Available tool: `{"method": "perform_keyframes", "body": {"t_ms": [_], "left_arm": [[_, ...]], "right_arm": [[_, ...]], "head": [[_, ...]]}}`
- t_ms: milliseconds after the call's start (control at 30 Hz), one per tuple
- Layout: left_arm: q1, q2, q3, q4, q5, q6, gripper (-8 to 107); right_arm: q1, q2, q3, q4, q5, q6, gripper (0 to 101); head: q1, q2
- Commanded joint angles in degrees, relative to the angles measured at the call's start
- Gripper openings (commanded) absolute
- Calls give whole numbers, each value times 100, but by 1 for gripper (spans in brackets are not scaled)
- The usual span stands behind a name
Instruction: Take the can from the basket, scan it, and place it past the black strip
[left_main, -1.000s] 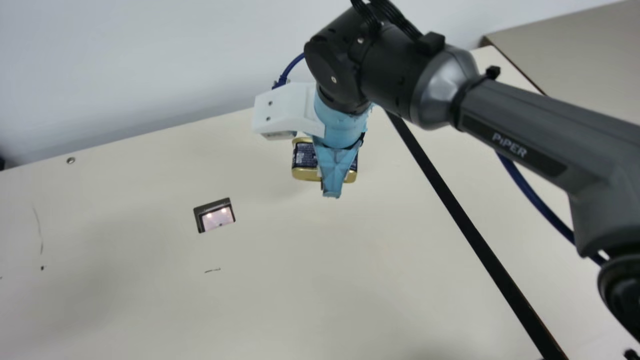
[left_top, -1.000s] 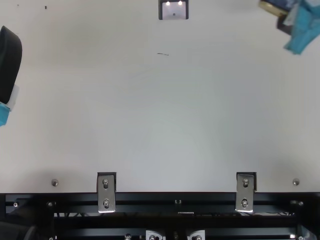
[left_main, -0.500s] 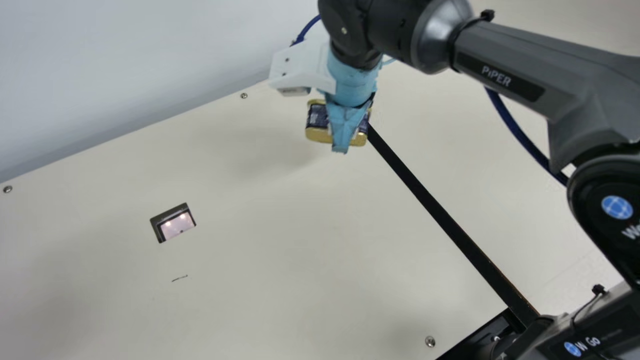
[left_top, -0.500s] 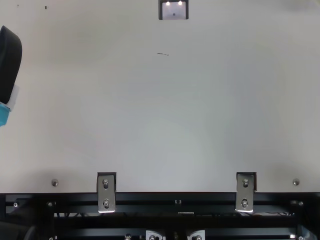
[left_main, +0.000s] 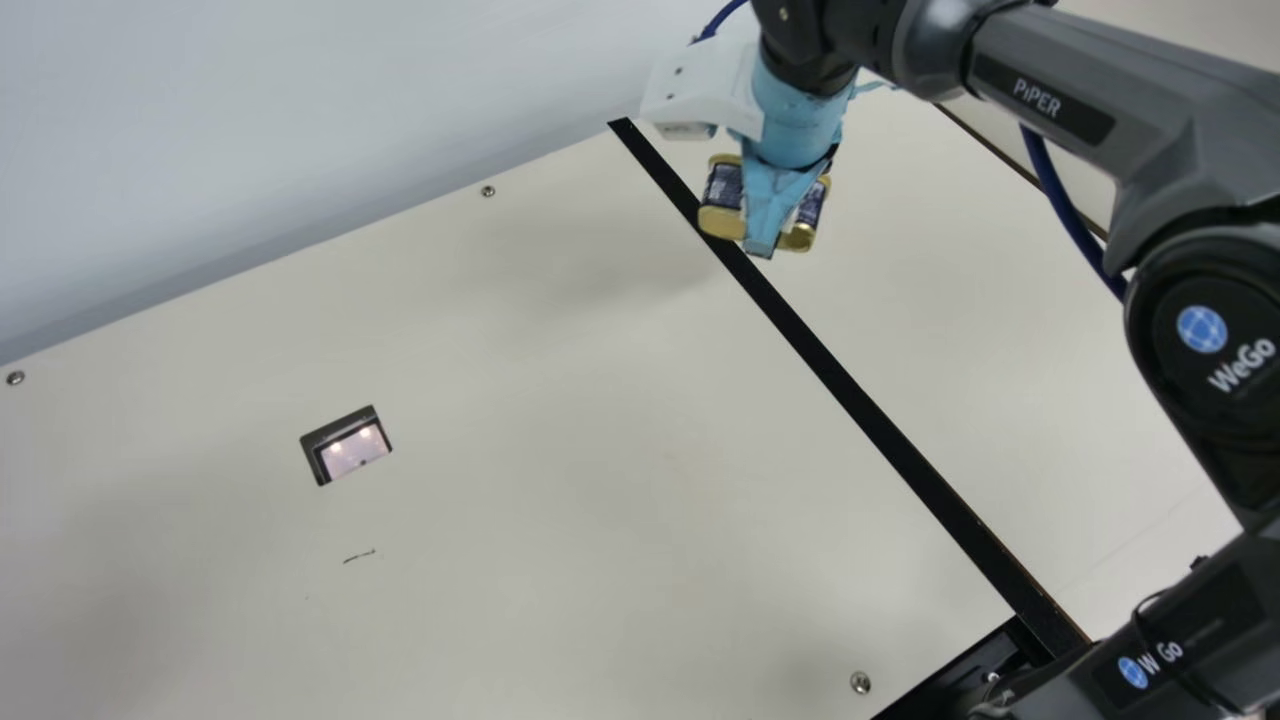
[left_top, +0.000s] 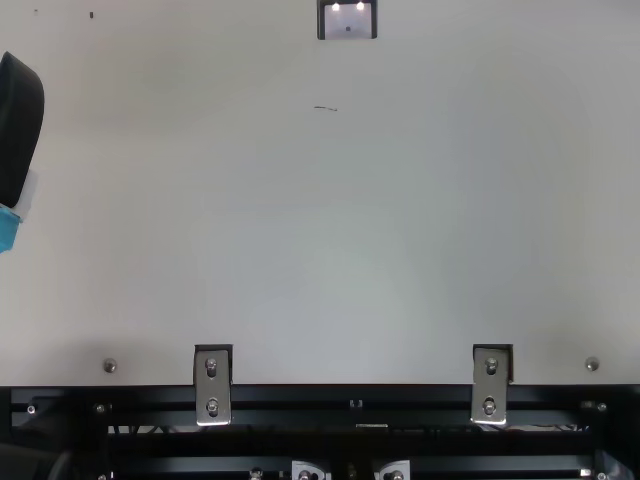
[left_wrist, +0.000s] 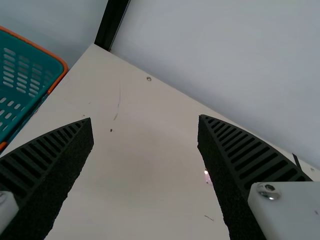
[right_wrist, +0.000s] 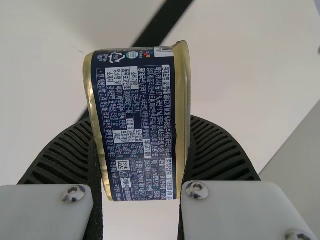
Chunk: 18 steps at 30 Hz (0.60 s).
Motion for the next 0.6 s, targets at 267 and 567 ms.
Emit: {"method": "perform_keyframes", "body": {"t_ms": [267,567], "left_arm": [[0,0,0,0,0,0,90],[0,0,0,0,0,0,90]], "right_arm": [[-706,416,18,91,-353,20,0],[-1070,615,365,342,-852,227,0]], "head": [[-15,-80],[-15,-80]]}}
